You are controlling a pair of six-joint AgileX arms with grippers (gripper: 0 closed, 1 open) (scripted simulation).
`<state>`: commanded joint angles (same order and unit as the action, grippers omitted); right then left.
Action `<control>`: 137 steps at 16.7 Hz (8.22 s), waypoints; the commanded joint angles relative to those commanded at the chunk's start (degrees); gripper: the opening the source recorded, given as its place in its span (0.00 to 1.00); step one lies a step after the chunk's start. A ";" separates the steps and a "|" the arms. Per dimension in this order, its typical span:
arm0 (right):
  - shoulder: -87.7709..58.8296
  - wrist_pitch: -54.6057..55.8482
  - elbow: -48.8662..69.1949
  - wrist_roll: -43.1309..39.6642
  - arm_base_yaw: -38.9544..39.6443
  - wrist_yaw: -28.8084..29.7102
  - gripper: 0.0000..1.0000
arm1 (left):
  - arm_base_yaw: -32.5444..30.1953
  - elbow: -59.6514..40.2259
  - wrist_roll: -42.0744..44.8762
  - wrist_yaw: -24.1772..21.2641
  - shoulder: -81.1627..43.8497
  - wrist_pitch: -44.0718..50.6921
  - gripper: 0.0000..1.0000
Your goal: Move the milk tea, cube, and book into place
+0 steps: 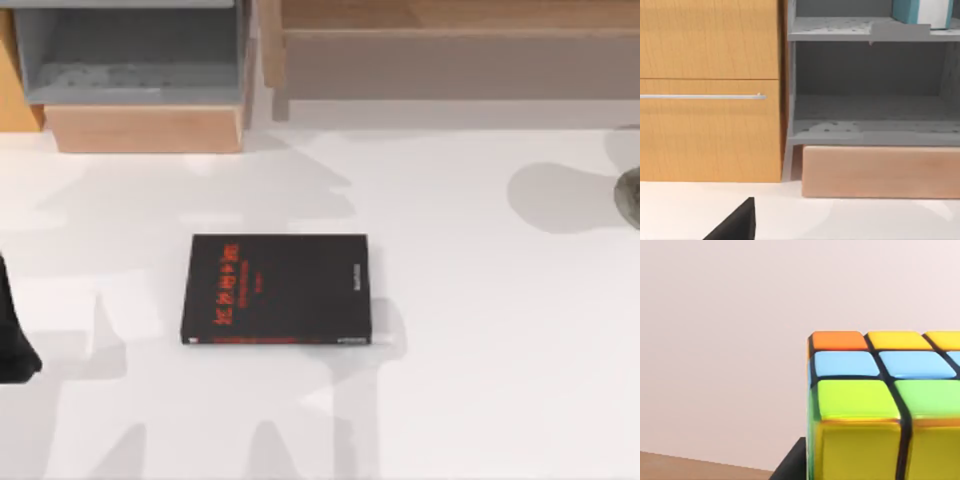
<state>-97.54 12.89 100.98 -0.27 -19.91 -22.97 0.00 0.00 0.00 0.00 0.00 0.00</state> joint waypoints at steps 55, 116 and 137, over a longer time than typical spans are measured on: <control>6.67 -9.15 -13.92 1.13 4.65 8.83 1.00 | 0.00 0.00 0.00 0.00 0.00 0.00 1.00; 97.54 -12.89 -100.98 0.27 19.91 22.97 1.00 | -14.20 -73.80 -0.04 12.10 -110.58 -36.69 1.00; 97.54 -12.89 -100.98 0.27 19.91 22.97 1.00 | -15.43 -81.98 -0.07 13.13 -116.25 -34.24 0.55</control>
<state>0.00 0.00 0.00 0.00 0.00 0.00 -15.43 -81.98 -0.07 13.13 -116.25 -34.24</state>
